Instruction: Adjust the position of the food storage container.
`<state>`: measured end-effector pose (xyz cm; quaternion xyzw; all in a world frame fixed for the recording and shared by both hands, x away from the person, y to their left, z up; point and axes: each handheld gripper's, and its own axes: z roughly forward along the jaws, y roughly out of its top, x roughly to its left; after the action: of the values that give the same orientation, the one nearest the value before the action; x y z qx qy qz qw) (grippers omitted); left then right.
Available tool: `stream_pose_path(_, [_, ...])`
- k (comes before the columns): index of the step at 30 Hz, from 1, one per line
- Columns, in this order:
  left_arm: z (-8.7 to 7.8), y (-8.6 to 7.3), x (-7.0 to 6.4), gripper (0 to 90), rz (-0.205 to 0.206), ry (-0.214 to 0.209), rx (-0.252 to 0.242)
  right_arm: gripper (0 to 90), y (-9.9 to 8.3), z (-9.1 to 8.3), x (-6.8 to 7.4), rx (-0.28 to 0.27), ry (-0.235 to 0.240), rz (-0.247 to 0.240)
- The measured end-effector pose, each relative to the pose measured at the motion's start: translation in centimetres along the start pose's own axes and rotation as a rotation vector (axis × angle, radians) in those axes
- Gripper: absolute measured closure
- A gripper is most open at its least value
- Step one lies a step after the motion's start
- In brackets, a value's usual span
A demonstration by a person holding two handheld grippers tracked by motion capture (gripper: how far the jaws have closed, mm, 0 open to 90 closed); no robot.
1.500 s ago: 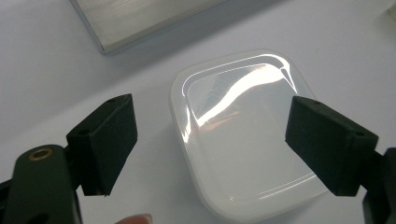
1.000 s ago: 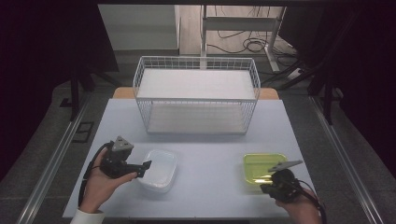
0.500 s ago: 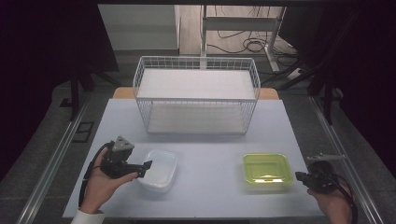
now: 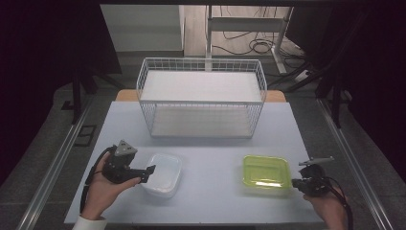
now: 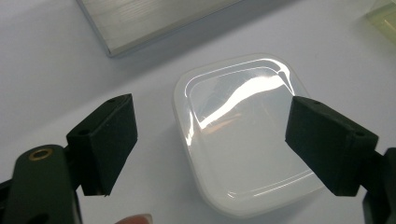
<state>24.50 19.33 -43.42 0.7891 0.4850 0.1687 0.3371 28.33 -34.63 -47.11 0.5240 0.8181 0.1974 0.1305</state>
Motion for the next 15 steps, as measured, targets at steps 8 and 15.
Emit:
stream_pose_path(8, [0.0, -0.1, 0.0, 16.6, 0.008, 0.001, 0.009, 89.2, 0.9, 0.9, 1.2, -0.019, 0.020, -0.033])
stream_pose_path(15, [0.2, -0.1, -0.2, 16.6, 0.002, -0.004, 0.005, 89.1, 2.4, 1.8, 2.7, -0.040, 0.027, -0.079])
